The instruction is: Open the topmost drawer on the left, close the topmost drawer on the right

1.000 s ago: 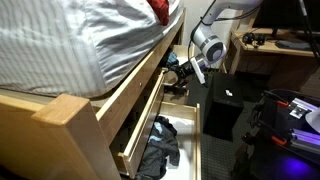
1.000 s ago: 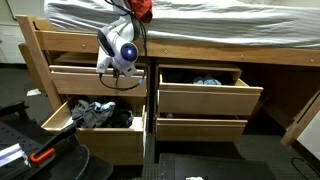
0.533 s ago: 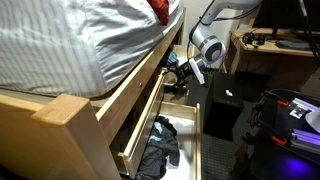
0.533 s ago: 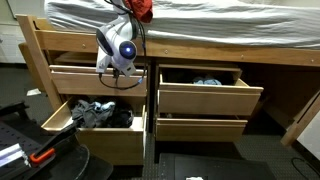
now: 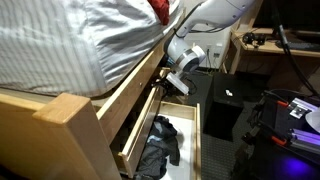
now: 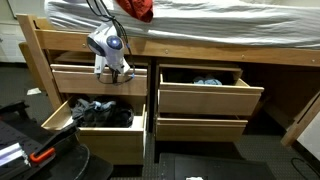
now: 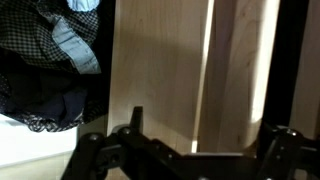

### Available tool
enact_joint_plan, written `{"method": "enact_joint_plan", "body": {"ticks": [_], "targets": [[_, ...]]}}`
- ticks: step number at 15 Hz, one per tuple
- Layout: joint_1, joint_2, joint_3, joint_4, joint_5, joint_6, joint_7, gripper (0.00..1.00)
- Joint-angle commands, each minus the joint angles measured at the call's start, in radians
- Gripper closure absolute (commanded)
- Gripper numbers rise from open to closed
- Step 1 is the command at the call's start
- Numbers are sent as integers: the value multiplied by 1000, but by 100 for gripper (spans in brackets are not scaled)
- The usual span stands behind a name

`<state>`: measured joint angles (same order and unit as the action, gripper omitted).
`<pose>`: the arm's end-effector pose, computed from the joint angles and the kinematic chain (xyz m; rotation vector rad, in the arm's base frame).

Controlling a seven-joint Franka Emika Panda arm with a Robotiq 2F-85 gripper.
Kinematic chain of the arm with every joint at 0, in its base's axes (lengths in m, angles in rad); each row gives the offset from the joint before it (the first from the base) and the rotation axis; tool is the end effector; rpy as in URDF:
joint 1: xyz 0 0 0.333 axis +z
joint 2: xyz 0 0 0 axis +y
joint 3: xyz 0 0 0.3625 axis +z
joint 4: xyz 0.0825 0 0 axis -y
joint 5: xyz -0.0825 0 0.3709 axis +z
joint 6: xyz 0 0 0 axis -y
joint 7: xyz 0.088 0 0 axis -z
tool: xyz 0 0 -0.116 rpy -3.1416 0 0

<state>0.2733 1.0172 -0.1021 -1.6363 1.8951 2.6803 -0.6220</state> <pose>0.6541 0.0932 0.0390 -2.1990 1.0798 -0.2829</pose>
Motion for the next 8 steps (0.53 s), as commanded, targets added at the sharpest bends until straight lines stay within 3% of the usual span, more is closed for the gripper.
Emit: {"method": "enact_joint_plan", "body": {"ticks": [1,4,7,8], "targets": [[8,20,0,22,-2,9,8,0],[5,31,0,28,-11,12,26,0],[-7,-11,13,-33,-71,91,152,0],[20,-27,-18,-65,-79,100,208,0]]}}
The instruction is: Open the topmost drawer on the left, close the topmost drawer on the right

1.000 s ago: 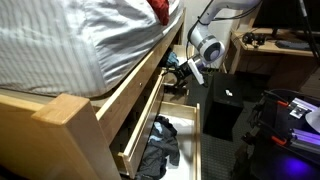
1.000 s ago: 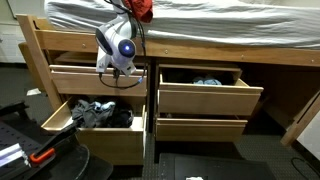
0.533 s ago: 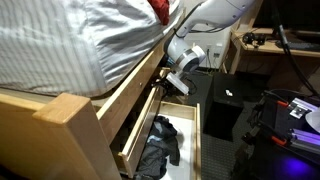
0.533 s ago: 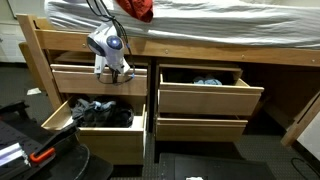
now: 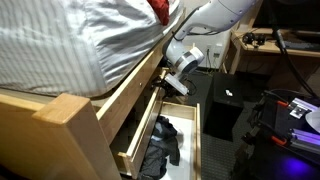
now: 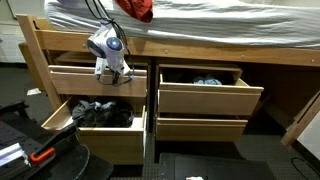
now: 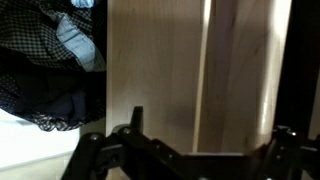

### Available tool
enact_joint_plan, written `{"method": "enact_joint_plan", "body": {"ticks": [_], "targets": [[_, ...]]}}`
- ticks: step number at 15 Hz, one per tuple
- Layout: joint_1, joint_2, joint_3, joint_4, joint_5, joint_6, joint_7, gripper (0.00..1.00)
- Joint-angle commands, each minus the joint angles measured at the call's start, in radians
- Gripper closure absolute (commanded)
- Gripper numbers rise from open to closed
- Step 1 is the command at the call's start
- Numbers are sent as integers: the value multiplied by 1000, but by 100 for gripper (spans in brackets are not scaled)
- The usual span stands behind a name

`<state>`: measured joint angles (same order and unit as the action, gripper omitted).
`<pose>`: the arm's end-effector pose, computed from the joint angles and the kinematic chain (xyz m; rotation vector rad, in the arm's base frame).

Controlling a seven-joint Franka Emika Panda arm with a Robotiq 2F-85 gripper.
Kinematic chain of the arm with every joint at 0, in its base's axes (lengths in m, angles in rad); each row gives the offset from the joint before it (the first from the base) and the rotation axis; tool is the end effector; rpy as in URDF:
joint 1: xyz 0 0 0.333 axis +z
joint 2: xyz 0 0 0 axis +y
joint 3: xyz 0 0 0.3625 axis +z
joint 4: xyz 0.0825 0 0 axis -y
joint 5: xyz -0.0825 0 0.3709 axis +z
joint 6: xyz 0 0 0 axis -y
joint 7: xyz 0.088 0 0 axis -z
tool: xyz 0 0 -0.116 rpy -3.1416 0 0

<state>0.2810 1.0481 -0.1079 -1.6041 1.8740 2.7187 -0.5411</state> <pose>0.6578 0.0907 0.0300 -2.1965 1.1616 -0.2761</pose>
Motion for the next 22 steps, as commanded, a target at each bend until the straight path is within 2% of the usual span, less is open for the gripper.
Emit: {"method": "enact_joint_plan", "body": {"ticks": [1,6,11,15,16,17,20,21,22], "targets": [[14,-88,-14,-141,-81,87,185,0],[-9,-233,2,-372,-64,115,336,0],[-49,-373,-1,-642,17,91,413,0],[-108,-477,-26,-824,-13,42,445,0],[-120,-498,-45,-845,5,26,395,0],[-81,-415,-25,-757,3,82,435,0],[-111,-459,-48,-815,3,53,412,0],[-114,-471,-52,-813,22,42,388,0],[-98,-500,-66,-814,70,82,347,0]]}}
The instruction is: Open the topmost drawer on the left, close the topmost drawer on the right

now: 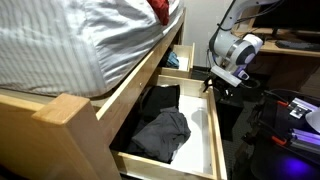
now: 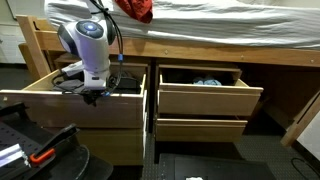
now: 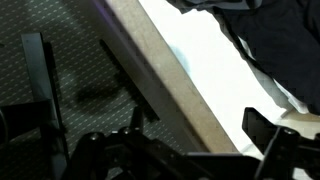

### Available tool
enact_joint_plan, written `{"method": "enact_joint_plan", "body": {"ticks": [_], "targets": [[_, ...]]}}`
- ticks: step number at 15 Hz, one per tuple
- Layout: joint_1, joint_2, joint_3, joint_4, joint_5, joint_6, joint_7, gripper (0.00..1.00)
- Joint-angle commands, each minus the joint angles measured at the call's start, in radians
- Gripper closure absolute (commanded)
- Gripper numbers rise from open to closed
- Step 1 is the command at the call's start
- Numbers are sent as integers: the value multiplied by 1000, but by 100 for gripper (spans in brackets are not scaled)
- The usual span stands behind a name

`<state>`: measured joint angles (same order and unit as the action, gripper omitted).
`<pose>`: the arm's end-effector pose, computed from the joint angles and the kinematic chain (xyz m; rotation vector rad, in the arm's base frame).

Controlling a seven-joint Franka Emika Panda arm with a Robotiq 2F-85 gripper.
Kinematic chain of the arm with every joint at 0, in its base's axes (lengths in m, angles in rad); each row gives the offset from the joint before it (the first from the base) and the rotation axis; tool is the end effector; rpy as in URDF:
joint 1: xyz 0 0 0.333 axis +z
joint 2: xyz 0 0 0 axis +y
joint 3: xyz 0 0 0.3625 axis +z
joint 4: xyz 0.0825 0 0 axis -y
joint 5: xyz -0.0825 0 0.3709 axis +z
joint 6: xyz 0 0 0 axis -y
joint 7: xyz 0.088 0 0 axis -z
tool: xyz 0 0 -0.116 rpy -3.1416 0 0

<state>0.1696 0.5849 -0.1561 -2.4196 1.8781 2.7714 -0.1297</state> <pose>0.4118 -0.0424 0.0997 -1.8612 2.0616 0.0714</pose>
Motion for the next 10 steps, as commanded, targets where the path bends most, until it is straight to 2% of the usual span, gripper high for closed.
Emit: {"method": "enact_joint_plan", "body": {"ticks": [1,4,6,8,9,10], "targets": [[19,-72,-25,-13,82,41,-77,0],[63,-235,-62,-71,206,139,-152,0],[120,-343,-102,-85,326,260,-222,0],[190,-458,-173,-74,468,374,-334,0],[242,-519,-233,-62,541,428,-429,0],[290,-580,-298,-49,565,486,-510,0]]}}
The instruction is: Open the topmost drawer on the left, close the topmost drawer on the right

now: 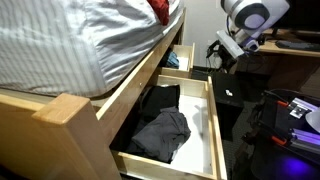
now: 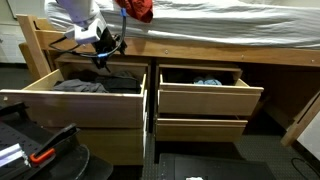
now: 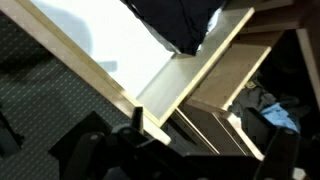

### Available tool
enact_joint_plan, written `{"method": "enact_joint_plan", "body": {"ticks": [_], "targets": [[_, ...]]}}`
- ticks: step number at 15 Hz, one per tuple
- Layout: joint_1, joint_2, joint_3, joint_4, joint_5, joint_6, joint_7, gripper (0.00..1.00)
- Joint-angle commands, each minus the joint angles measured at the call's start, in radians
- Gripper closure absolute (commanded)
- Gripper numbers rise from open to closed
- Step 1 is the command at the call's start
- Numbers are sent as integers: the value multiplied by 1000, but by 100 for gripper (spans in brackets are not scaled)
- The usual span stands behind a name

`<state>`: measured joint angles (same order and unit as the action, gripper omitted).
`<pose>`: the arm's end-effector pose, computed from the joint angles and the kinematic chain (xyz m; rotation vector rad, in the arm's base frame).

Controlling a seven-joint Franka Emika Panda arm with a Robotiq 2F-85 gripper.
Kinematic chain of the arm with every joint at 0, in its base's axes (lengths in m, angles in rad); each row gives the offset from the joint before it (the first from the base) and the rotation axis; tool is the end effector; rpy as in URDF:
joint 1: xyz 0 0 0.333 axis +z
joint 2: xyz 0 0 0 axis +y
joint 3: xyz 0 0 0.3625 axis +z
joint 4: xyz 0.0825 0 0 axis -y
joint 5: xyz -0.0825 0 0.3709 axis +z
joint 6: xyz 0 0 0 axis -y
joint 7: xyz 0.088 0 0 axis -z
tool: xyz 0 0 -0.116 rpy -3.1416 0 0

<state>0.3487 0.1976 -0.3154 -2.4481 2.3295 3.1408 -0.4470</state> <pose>0.4062 -0.0524 0.2623 -1.6627 2.1556 -0.4705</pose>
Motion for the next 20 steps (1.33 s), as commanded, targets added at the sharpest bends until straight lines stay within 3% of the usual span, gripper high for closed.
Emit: {"method": "enact_joint_plan", "body": {"ticks": [1,3,5,8,10,11,13,16,17,18,19,20], "targets": [[142,-231,-199,5,115,162,-269,0],[87,-212,-244,67,52,144,-365,0],[-28,-159,-293,104,31,23,-498,0],[-117,-85,-433,137,139,-223,-739,0],[-151,-100,-483,45,328,-402,-846,0],[-125,-114,-465,97,216,-289,-766,0],[-150,-99,-491,57,288,-378,-824,0],[-143,-88,-489,44,288,-403,-824,0],[-145,-34,-471,63,284,-404,-779,0],[-258,22,-349,93,255,-402,-702,0],[-209,100,-385,104,228,-444,-590,0],[-316,115,-269,92,209,-483,-532,0]]}}
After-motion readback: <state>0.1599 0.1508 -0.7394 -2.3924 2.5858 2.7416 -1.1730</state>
